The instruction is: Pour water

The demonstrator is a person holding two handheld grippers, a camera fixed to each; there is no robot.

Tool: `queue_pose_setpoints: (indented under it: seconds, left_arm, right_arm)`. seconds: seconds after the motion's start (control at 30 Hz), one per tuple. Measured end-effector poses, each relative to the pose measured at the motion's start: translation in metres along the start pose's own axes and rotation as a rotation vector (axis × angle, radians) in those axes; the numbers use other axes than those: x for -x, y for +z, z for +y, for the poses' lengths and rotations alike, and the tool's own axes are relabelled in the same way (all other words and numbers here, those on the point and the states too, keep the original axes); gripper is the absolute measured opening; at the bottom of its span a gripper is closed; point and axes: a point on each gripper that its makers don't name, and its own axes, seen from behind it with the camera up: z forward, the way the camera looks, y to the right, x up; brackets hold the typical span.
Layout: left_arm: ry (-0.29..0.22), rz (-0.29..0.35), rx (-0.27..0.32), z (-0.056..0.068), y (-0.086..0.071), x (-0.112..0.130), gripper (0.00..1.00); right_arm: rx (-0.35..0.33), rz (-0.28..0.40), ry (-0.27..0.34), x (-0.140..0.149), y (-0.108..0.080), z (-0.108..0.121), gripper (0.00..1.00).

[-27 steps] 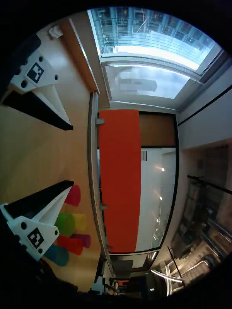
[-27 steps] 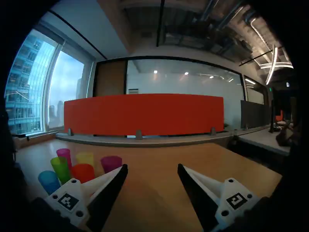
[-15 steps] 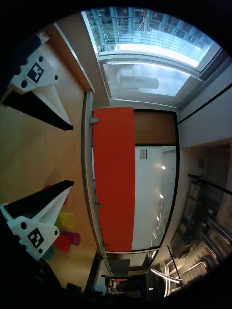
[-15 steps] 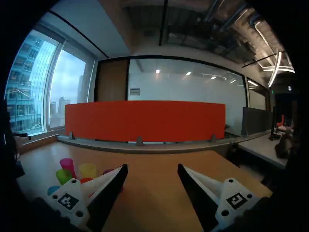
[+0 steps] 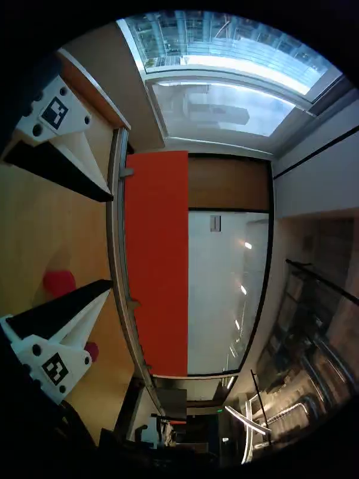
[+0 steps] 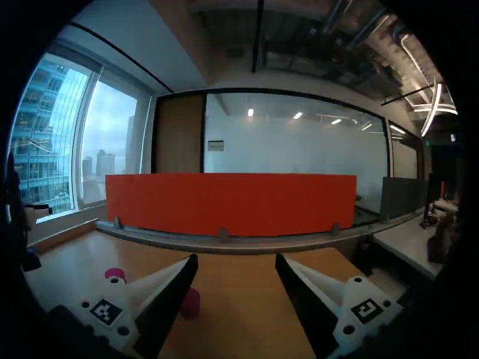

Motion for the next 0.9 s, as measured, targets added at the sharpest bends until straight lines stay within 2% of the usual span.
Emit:
queue_pose_setpoints:
  seconds: [0.27,0.57,0.77,0.9]
  left_arm:
    - [-0.024,-0.022,0.06,0.008,0.008,-0.031,0.96]
    - [0.019,-0.013,0.09,0.01,0.013,-0.047,0.96]
    - [0.03,-0.018,0.154,0.025,0.013,-0.052,0.96]
    - [0.013,-0.011,0.215,0.039,0.013,-0.055,0.96]
  right_arm:
    - [-0.014,0.002,-0.016,-0.034,0.002,-0.001,1.0]
    - [-0.061,-0.002,-0.021,-0.04,0.004,-0.009,1.0]
    - [-0.137,0.001,-0.002,-0.044,0.003,-0.024,1.0]
    - [-0.196,-0.002,0.003,-0.047,0.001,-0.037,1.0]
